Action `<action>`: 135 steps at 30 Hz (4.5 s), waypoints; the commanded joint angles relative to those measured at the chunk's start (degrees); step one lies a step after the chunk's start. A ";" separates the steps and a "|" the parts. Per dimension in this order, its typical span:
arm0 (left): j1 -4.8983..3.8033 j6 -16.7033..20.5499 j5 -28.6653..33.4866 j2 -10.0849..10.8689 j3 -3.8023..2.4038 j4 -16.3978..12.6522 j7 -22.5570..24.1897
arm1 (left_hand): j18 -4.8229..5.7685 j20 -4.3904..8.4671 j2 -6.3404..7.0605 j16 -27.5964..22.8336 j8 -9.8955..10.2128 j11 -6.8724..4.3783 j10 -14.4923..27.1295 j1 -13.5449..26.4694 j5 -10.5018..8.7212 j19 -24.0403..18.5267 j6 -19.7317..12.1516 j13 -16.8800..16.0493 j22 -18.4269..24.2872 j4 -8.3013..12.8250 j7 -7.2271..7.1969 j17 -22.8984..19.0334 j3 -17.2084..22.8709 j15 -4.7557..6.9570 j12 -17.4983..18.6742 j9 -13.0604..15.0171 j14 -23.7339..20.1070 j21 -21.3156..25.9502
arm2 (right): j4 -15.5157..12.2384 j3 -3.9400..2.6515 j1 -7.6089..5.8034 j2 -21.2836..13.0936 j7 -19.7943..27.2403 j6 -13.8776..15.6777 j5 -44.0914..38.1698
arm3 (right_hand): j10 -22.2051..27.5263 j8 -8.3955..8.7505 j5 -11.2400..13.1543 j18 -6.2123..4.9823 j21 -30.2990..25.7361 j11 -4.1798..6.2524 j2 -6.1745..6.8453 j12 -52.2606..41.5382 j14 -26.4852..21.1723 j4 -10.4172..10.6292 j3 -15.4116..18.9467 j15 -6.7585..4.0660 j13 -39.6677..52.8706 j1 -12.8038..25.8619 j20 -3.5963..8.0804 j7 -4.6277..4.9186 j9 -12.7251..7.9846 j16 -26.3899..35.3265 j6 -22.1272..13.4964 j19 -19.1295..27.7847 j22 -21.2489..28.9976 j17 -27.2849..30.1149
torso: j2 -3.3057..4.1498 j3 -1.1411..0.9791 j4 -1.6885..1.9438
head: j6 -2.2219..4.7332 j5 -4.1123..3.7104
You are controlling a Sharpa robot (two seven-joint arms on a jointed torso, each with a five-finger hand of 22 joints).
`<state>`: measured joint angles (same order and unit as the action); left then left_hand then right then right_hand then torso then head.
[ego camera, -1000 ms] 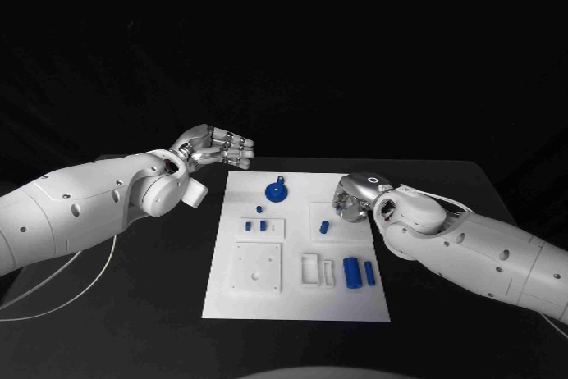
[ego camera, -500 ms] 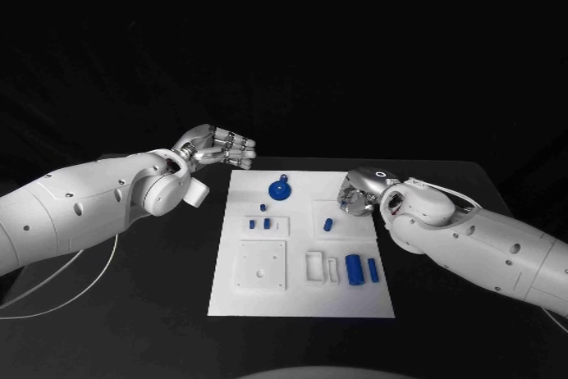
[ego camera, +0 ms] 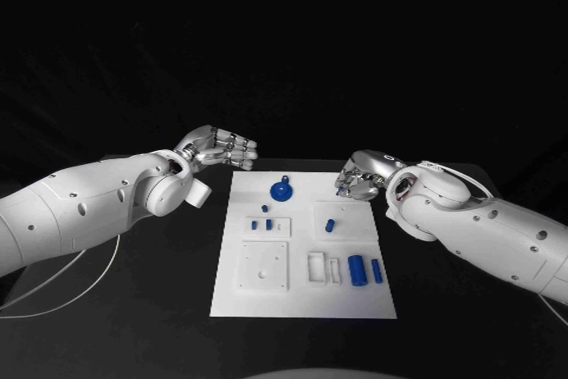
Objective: Assemble the parts on the task board
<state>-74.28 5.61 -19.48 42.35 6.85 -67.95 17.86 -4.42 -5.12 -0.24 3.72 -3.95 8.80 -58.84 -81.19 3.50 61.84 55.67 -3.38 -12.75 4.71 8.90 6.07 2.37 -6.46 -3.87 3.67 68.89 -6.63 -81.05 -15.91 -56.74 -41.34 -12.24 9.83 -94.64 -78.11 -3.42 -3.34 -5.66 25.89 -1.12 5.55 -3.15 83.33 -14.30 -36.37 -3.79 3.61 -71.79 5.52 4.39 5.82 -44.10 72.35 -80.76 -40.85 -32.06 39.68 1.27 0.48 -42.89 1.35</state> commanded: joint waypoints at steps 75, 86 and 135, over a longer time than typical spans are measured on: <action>0.08 4.04 1.51 -3.63 0.08 2.80 -0.65 | -0.09 -0.35 0.55 -0.16 0.11 -0.16 -0.59 -0.02 -0.16 -0.57 0.12 -0.01 2.32 -0.85 0.39 -0.02 0.26 -0.03 0.10 0.00 -0.86 -0.85 | -6.25 11.12 3.77 10.04 -2.17 -2.17 -8.78 | -0.05 -0.25 -0.58 -1.09 -2.07 -0.09 -0.90 -0.31 0.16 -0.79 0.13 -0.30 0.06 0.54 -0.16 0.10 0.23 0.14 0.29 -1.24 -2.62 0.42 | -0.55 0.05 0.06 | -3.88 11.09; 0.08 3.60 1.51 -3.59 0.09 3.06 -1.13 | -0.13 -0.40 0.56 -0.16 0.09 -0.12 -0.46 -0.22 -0.09 -0.60 0.06 -0.02 2.60 -0.91 0.41 -0.03 0.34 -0.08 0.07 0.01 -1.03 -0.85 | -6.62 11.13 4.02 9.91 -2.17 -1.76 -8.63 | -0.05 -0.25 -0.58 -1.09 -2.07 -0.09 -0.90 -0.31 0.16 -0.79 0.13 -0.30 0.06 0.54 -0.16 0.10 0.23 0.14 0.29 -1.24 -2.62 0.42 | -0.56 0.09 0.07 | -4.20 11.14; 0.14 1.67 1.51 -3.85 0.09 3.39 -1.35 | -0.16 -0.48 0.63 -0.15 0.07 -0.08 -0.30 -0.13 -0.17 -0.53 -0.08 -0.02 3.62 -1.22 0.44 0.02 0.27 -0.13 0.05 0.01 -1.10 -1.04 | -5.99 11.15 4.31 11.91 -4.03 -7.50 -10.54 | 0.44 -0.23 -0.80 -0.85 -3.60 -0.18 -1.05 -0.30 -0.10 -1.07 1.43 -0.26 0.04 0.64 -0.19 0.22 0.07 0.22 -0.05 -1.26 -4.47 0.70 | -0.55 0.12 0.08 | -4.23 10.50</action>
<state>-74.15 8.31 -18.29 38.58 6.97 -64.53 16.13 -4.43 -5.53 0.00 3.72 -3.95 8.58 -59.46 -81.42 3.50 61.43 55.88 -3.37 -9.19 3.93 9.10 6.04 2.60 -6.66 -3.87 3.67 68.26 -7.30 -87.17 -5.02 -52.73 -29.59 -16.20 5.34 -104.91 -77.76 -3.49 -4.00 -6.10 22.54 -1.23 5.11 -3.16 83.32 -15.33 -35.33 -3.80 3.64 -71.33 5.38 4.59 5.91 -44.09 72.34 -81.68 -45.28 -31.40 39.12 1.38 0.58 -47.23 11.98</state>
